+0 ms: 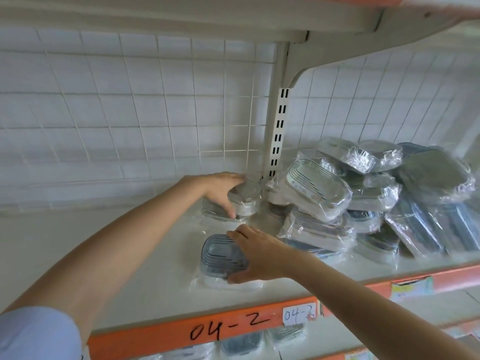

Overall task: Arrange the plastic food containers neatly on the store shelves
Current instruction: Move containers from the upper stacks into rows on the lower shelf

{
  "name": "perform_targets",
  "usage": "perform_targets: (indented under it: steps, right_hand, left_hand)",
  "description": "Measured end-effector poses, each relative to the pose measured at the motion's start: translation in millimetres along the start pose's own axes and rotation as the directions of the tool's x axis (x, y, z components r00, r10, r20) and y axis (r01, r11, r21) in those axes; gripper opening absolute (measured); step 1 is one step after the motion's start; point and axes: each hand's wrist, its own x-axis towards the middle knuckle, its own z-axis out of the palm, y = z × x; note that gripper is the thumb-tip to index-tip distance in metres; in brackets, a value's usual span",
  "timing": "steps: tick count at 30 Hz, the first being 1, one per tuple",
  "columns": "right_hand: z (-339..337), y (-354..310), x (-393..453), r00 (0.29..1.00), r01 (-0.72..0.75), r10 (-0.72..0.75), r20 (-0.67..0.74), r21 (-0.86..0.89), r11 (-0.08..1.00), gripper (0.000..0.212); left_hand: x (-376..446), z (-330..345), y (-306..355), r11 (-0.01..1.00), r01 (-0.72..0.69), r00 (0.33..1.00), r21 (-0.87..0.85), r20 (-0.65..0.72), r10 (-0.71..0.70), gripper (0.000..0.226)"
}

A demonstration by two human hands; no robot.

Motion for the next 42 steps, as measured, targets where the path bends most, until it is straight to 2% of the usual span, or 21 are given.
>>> perform_targets:
  steps: [3,6,11,14,17,20,23,27,31,33,37,42]
  right_hand:
    - [-1,-1,2,1.0,-0.015,0.015,0.02,0.015,1.0,0.097]
    - [1,-1,1,1.0,-0.019,0.019,0.021,0.025,1.0,0.097]
    - [2,-1,1,1.0,-0.006,0.006,0.027,0.006,1.0,0.095]
    - [2,-2,0,0.999,0.002,-0.001,0.04,-0.02,1.0,0.094]
    - [1,-4,-2,1.0,0.012,-0.011,0.026,-0.025,1.0,0.093]
    - [1,-6,-7,1.0,0.007,-0.007,-0.028,-0.018,1.0,0.091]
    - [1,-10,-19,0.987,0.038,-0.045,-0.152,-0.043,0.998,0.091]
    - [-3,-9,-47,0.947,0.154,-0.154,-0.283,-0.022,0.988,0.093]
    - [-9,2,-89,0.918,0.246,-0.243,-0.312,-0.031,0.969,0.094]
    - [-4,10,-113,0.918,0.283,-0.281,-0.281,-0.036,0.959,0.094]
    - [22,32,-166,0.942,0.308,-0.306,-0.138,-0.003,0.951,0.095]
    - [71,59,-219,0.962,0.274,-0.274,-0.009,-0.012,0.962,0.093]
  left_hand:
    - [13,1,-3,0.999,0.023,0.996,0.044,0.084,-0.027,0.109]
    - [17,3,-5,0.998,0.031,0.998,0.062,0.053,-0.034,0.104]
    - [5,4,-3,0.968,0.052,0.981,0.245,-0.192,-0.004,0.11]
    - [-14,8,-5,0.953,0.119,0.91,0.278,-0.415,0.008,0.102]
    - [-41,15,-9,0.957,0.218,0.837,0.193,-0.541,-0.081,0.099]
    - [-76,22,-5,0.939,0.342,0.793,0.036,-0.548,-0.268,0.099]
    - [-111,32,5,0.886,0.462,0.747,-0.035,-0.524,-0.41,0.098]
    - [-156,39,27,0.816,0.573,0.655,-0.072,-0.558,-0.509,0.096]
    - [-189,49,62,0.793,0.592,0.591,-0.143,-0.593,-0.547,0.096]
    - [-200,59,85,0.797,0.583,0.587,-0.159,-0.595,-0.549,0.096]
    - [-208,88,143,0.833,0.519,0.627,-0.193,-0.577,-0.524,0.104]
    - [-208,134,203,0.89,0.448,0.704,-0.09,-0.578,-0.413,0.102]
